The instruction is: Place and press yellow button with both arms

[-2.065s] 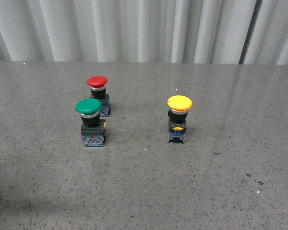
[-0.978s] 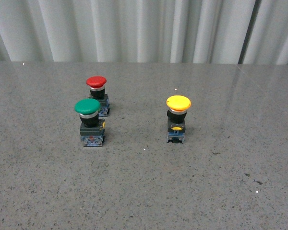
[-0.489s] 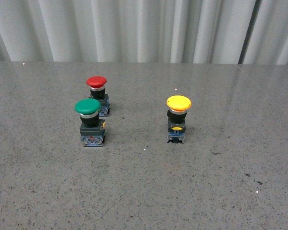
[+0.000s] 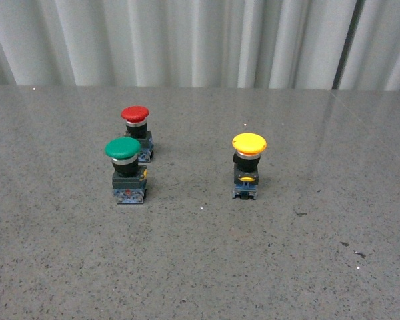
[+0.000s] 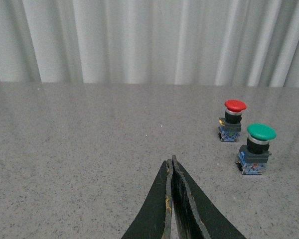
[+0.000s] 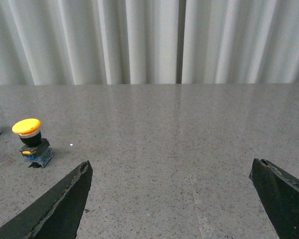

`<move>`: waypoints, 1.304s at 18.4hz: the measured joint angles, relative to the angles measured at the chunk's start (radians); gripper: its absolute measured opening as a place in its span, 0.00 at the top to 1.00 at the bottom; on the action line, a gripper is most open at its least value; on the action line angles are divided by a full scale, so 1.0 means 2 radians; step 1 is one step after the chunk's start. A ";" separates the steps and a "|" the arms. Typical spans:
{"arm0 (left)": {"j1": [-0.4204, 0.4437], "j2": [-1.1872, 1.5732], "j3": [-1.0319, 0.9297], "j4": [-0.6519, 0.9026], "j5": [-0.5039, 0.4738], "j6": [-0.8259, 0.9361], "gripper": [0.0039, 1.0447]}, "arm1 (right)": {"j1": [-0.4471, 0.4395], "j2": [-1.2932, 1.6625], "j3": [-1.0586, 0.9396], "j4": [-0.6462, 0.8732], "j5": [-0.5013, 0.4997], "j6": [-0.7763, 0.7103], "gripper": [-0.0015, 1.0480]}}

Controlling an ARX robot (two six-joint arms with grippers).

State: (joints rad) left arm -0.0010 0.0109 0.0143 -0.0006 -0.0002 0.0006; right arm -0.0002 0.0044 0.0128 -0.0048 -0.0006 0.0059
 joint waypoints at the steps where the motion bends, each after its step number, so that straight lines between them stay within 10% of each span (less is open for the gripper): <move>1: 0.000 0.000 0.000 -0.002 0.000 0.000 0.99 | 0.000 0.000 0.000 0.000 0.000 0.000 0.06; 7: 0.000 0.000 0.000 -0.002 0.000 0.000 0.46 | 0.008 0.070 0.031 -0.041 0.030 0.043 0.06; 12: 0.000 0.000 0.000 -0.002 0.000 0.000 0.06 | 0.040 0.315 0.191 0.144 0.021 0.068 0.06; 20: 0.000 0.000 0.000 -0.002 0.000 0.000 0.06 | 0.162 0.681 0.398 0.213 0.029 0.035 0.09; 24: 0.000 0.000 0.000 -0.002 0.000 0.000 0.06 | 0.213 0.736 0.407 0.210 0.032 0.032 0.42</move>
State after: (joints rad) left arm -0.0010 0.0109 0.0143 -0.0036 -0.0002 0.0006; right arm 0.4267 1.4757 0.8276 0.4145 0.0643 0.0700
